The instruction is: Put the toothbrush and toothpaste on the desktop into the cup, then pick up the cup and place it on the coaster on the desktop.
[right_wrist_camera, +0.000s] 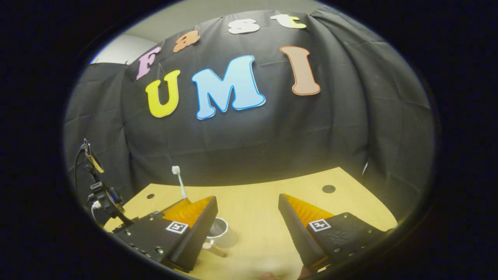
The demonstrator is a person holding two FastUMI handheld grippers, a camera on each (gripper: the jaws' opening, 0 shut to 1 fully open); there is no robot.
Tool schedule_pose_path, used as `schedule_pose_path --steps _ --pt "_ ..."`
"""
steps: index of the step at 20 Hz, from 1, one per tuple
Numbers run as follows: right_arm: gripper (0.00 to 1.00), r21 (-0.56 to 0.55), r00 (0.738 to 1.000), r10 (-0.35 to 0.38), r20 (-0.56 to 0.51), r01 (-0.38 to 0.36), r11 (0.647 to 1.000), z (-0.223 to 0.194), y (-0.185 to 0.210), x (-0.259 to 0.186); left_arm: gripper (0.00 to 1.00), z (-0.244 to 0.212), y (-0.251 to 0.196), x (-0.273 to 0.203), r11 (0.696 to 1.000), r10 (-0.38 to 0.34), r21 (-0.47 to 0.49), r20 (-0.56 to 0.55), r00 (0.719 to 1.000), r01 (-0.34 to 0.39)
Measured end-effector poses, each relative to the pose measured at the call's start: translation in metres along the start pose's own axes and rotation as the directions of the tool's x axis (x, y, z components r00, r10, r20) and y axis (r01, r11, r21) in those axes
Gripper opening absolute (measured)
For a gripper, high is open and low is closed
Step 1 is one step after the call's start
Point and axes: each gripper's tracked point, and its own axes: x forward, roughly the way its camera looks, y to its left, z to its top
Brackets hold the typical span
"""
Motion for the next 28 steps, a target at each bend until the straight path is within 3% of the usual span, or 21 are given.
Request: schedule_pose_path --steps 6,7,8,10,16,17,19,20,21,28 --pt "0.96 0.011 0.999 0.033 -0.022 -0.033 0.999 -0.008 0.012 0.003 0.19 -0.005 -0.005 -0.004 0.999 -0.018 0.040 0.000 1.000 0.018" --pt "0.96 0.010 0.999 0.041 -0.023 -0.041 0.999 -0.009 0.015 0.004 0.46 -0.006 -0.003 -0.004 0.999 -0.016 0.046 -0.005 1.000 0.017" --pt "0.96 0.006 0.999 0.043 -0.023 -0.043 0.999 -0.009 0.016 0.004 0.44 -0.007 -0.003 -0.003 0.998 -0.024 0.051 -0.017 1.000 0.025" --pt "0.96 -0.001 0.998 0.048 -0.032 -0.048 0.999 -0.012 0.018 0.004 0.72 -0.008 -0.001 -0.007 0.998 -0.017 0.064 -0.029 0.999 0.019" --pt "0.96 -0.007 0.997 0.061 -0.052 -0.061 0.998 -0.018 0.028 0.004 0.74 0.007 0.007 -0.020 0.996 0.022 0.082 -0.008 1.000 -0.021" --pt "0.96 -0.010 0.996 0.062 -0.059 -0.062 0.998 -0.021 0.030 0.004 0.81 0.010 0.008 -0.023 0.996 0.027 0.088 -0.005 1.000 -0.026" --pt "0.98 -0.016 0.995 0.064 -0.081 -0.065 0.998 -0.027 0.035 0.005 0.83 0.014 0.012 -0.029 0.994 0.042 0.102 -0.004 0.999 -0.041" --pt "0.97 -0.019 0.993 0.066 -0.097 -0.068 0.998 -0.030 0.037 0.006 0.92 0.016 0.016 -0.032 0.992 0.063 0.114 -0.007 0.998 -0.061" --pt "0.97 -0.023 0.991 0.068 -0.113 -0.071 0.997 -0.035 0.040 0.008 0.94 0.018 0.018 -0.034 0.990 0.071 0.123 -0.010 0.997 -0.069" --pt "0.97 -0.057 0.966 0.057 -0.253 -0.074 0.996 -0.064 0.060 0.017 0.96 0.033 0.042 -0.059 0.970 0.161 0.188 -0.013 0.987 -0.156"
